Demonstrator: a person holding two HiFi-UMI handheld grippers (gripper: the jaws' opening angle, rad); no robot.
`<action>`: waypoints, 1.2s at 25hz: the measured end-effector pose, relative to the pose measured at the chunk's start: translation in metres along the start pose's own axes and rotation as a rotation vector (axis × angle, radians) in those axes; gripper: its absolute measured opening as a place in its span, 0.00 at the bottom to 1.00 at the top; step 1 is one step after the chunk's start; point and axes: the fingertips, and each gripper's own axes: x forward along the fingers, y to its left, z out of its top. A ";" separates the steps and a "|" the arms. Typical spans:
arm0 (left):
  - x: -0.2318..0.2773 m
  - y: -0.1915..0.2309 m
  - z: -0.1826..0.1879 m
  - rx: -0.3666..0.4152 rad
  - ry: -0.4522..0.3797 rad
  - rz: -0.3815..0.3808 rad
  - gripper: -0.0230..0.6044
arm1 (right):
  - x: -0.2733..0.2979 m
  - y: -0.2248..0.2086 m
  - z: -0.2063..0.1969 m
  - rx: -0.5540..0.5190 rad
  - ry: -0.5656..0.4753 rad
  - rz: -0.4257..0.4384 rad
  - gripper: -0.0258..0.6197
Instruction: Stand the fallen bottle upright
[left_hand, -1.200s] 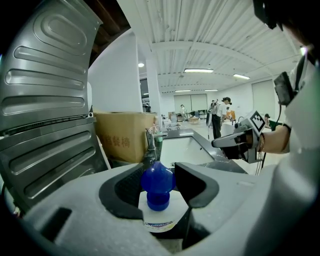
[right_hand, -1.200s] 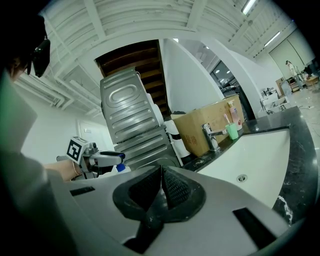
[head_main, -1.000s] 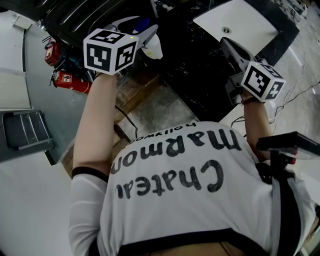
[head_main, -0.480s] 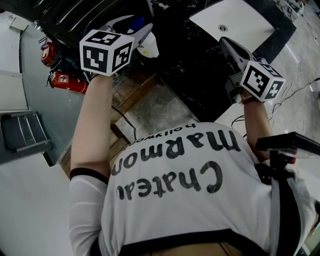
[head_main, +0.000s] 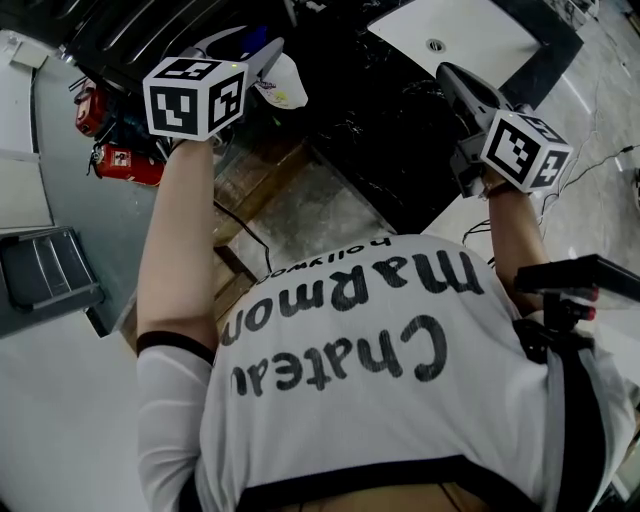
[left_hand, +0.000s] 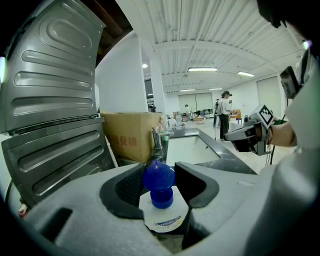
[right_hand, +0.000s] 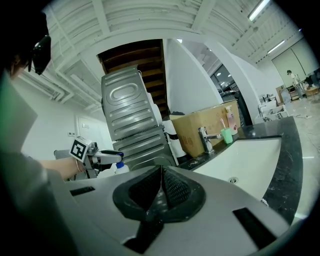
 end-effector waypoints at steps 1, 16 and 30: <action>0.001 0.001 -0.001 -0.002 0.001 0.000 0.34 | 0.000 0.000 -0.001 0.002 0.000 -0.001 0.06; -0.007 0.008 0.000 -0.030 -0.023 0.020 0.34 | -0.014 0.006 0.004 0.000 -0.006 -0.031 0.06; -0.011 0.010 0.004 -0.023 -0.026 -0.007 0.35 | -0.012 0.020 0.008 -0.063 0.012 -0.024 0.06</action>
